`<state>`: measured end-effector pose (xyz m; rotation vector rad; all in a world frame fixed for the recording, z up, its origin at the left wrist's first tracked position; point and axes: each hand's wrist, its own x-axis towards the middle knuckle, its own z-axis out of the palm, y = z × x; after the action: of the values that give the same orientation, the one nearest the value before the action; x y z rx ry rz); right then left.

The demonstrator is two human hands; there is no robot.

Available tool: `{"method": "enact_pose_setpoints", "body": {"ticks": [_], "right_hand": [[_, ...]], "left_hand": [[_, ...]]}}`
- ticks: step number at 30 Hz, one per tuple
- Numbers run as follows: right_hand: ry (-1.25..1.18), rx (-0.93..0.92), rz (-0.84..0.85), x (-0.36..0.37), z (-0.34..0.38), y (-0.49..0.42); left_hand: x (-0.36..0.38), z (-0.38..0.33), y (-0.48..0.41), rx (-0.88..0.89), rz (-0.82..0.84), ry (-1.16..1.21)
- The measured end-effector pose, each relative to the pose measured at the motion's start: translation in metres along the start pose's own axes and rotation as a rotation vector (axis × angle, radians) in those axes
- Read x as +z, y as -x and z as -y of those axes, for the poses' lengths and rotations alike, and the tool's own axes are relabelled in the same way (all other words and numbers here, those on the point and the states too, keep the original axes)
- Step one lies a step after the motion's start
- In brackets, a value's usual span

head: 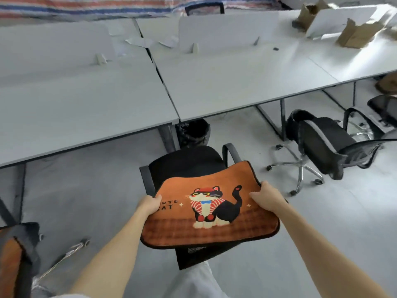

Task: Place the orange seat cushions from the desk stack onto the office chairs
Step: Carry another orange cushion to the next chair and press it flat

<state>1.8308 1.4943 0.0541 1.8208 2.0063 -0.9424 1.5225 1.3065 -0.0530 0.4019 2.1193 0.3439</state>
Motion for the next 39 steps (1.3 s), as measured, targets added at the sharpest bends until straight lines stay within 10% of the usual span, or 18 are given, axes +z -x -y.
{"method": "enact_pose_setpoints", "body": {"ticks": [11, 23, 39], "right_hand": [[0.119, -0.026, 0.170, -0.006, 0.032, -0.158], [0.432, -0.060, 0.584, 0.118, 0.022, -0.276], [0.716, -0.103, 0.724, 0.193, 0.009, -0.342]], "left_hand": [[0.044, -0.103, -0.056, -0.065, -0.091, 0.022], [0.096, -0.082, -0.109, -0.163, -0.198, -0.014], [0.115, -0.078, -0.159, -0.176, -0.091, -0.058]]}}
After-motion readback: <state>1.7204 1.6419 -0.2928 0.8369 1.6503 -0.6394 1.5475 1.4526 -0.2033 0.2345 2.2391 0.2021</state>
